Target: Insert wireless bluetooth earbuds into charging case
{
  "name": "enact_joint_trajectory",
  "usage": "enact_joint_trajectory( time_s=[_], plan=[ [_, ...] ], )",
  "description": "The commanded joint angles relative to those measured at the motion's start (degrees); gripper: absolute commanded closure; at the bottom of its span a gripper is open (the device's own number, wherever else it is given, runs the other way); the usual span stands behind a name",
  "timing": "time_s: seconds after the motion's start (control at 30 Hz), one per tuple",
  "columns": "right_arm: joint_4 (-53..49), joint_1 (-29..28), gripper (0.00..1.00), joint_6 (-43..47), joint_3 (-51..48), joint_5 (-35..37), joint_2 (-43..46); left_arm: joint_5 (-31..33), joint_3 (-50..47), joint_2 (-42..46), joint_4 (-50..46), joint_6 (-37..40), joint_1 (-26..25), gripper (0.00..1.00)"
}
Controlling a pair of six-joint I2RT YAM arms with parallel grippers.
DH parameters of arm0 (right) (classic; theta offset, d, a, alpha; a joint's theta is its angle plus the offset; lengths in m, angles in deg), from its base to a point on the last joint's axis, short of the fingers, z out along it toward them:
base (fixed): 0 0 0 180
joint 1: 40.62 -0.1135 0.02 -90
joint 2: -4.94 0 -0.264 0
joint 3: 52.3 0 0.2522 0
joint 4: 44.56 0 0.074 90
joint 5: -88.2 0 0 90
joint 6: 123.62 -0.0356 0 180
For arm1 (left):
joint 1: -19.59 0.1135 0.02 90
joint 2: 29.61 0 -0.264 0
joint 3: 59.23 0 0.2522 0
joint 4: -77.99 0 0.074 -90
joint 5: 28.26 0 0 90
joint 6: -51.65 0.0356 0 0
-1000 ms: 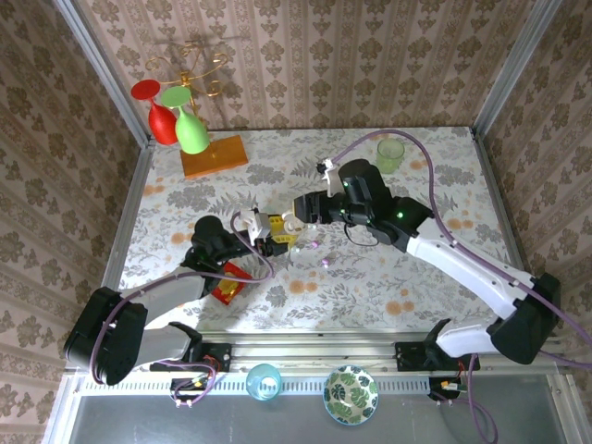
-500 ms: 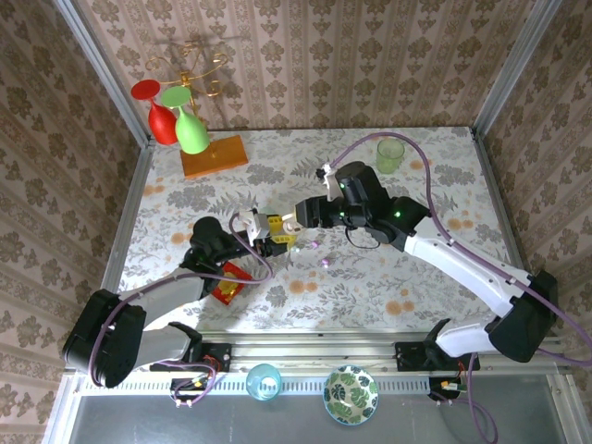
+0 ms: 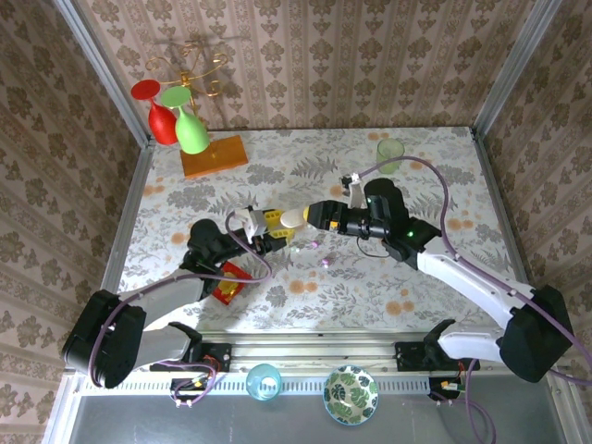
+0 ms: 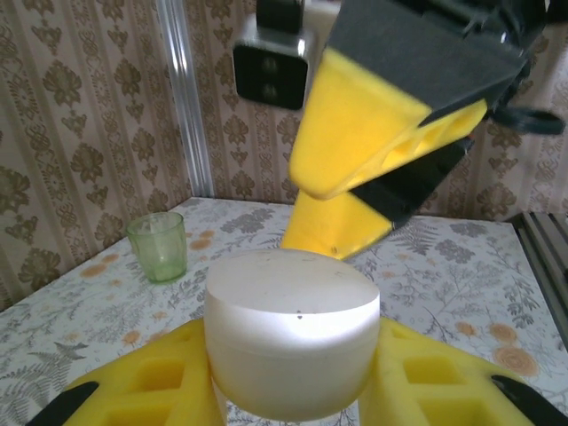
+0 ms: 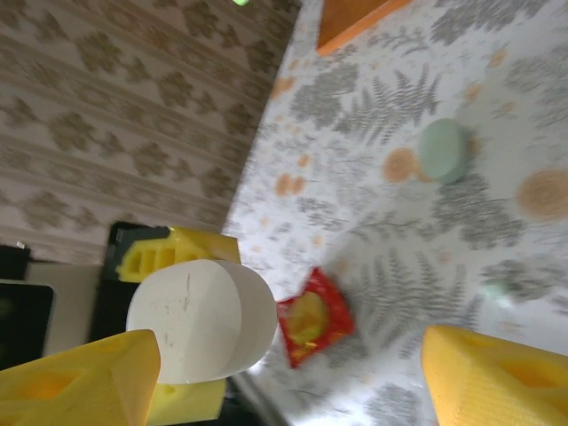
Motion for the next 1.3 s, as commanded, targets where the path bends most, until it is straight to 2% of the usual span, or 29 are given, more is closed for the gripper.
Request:
enact_joint_trajectory(
  time_s=[0.0, 0.1, 0.2, 0.27, 0.33, 0.47, 0.63, 0.77, 0.9, 1.17, 1.27],
  plan=[
    [21.92, -0.08, 0.23, -15.59, -2.78, -11.94, -2.24, 2.74, -0.46, 0.82, 5.63, -2.12, -0.06, 0.81],
    [34.39, -0.28, 0.26, -25.31, -4.41, -15.64, -5.65, 4.86, -0.52, 0.68, 7.01, -2.59, -0.20, 0.80],
    [43.24, -0.74, 0.30, -30.99, -5.98, -16.28, -8.29, 5.44, -0.22, 0.32, 7.96, -2.85, -0.24, 0.80],
    [46.61, -0.76, 0.35, -33.40, -6.43, -16.49, -9.90, 5.54, -0.15, 0.11, 8.01, -3.07, -0.31, 0.80],
    [49.64, -0.77, 0.46, -35.11, -7.07, -16.48, -11.25, 5.54, -0.23, 0.11, 8.05, -2.94, -0.33, 0.81],
    [50.30, -0.67, 0.62, -35.88, -7.36, -16.12, -11.95, 5.54, -0.68, 0.37, 8.12, -3.19, -0.33, 0.80],
    [52.25, -0.60, 0.76, -38.08, -7.16, -16.03, -13.96, 5.54, -0.93, 1.29, 7.47, -2.94, -0.43, 0.80],
    [56.48, -0.54, 0.82, -40.89, -7.18, -15.95, -15.95, 5.46, -0.81, 1.60, 6.45, -2.51, -0.50, 0.77],
    [58.47, -0.24, 0.84, -42.42, -7.26, -15.52, -17.27, 5.37, -0.99, 1.44, 6.23, -2.39, -0.48, 0.74],
    [53.88, 1.64, 0.85, -39.57, -8.03, -13.66, -16.55, 4.72, -1.12, 1.69, 5.74, -2.13, -0.37, 0.45],
    [50.03, 2.54, 0.84, -37.29, -8.19, -12.87, -15.96, 5.23, -1.46, 1.95, 5.29, -1.93, -0.16, 0.28]
  ],
)
